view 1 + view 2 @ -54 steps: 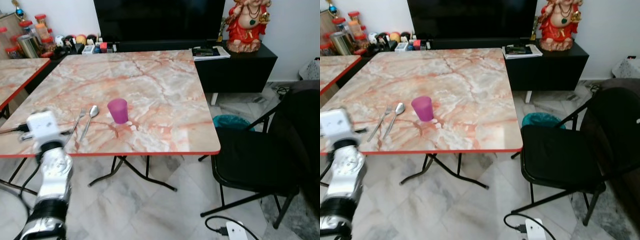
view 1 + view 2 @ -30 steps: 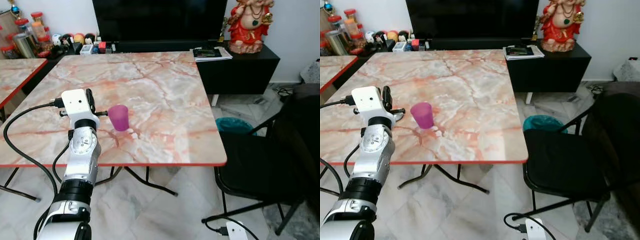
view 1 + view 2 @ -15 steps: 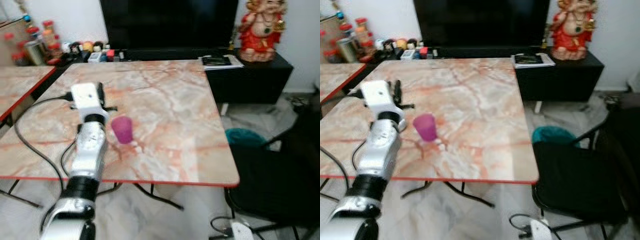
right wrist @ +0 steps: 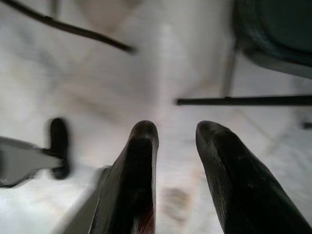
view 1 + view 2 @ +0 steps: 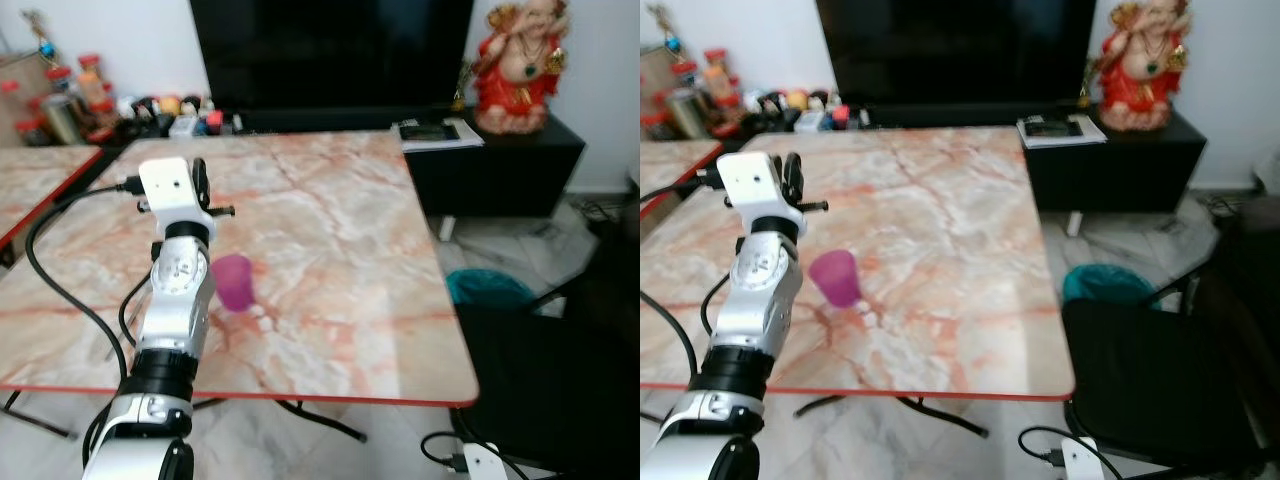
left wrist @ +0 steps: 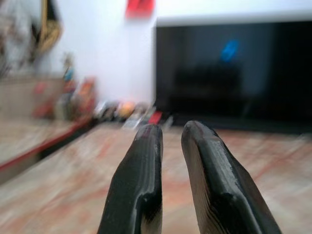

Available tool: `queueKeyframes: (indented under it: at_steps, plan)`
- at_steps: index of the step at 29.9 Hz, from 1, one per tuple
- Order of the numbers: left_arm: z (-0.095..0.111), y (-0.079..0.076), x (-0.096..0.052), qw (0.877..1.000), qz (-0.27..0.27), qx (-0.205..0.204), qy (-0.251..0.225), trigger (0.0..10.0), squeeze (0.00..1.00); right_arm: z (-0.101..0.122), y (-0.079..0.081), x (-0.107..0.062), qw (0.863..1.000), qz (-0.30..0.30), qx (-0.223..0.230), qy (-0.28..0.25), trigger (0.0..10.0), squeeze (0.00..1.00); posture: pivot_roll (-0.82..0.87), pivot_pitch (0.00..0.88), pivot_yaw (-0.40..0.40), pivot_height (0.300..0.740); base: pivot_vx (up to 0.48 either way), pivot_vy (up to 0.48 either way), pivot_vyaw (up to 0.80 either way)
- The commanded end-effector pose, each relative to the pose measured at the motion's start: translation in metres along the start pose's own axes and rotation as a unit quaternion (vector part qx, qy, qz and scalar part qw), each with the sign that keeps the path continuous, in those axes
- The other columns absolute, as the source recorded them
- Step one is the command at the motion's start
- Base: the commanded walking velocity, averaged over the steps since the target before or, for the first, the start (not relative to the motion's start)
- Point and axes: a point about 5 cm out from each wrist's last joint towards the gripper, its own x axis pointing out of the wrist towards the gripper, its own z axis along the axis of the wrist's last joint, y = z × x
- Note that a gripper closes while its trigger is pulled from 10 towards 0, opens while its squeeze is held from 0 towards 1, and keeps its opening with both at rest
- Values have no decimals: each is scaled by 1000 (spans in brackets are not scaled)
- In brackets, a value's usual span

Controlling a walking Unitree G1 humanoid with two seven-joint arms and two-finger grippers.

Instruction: Setting the table

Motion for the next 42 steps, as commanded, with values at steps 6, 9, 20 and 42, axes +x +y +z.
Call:
queueKeyframes:
  at_steps: [6,9,20,42]
  plan:
    - [25,0,13,995,-67,-24,64,10000,0,-4,-7,-1,1000,-7,-5,10,10000,0,-36,30,40,740,0,0,0]
    - [33,19,16,995,-57,-16,82,10000,0,-5,-7,-1,1000,-5,-6,12,10000,0,-31,32,39,740,0,0,0]
    - [28,32,9,975,-114,-39,184,10000,1000,-5,-6,-1,1000,0,-8,14,10000,0,-23,35,39,740,0,0,0]
    - [-14,14,-14,932,-149,-89,319,10000,1000,-6,-4,-1,1000,1,0,15,10000,0,-29,14,55,740,0,0,0]
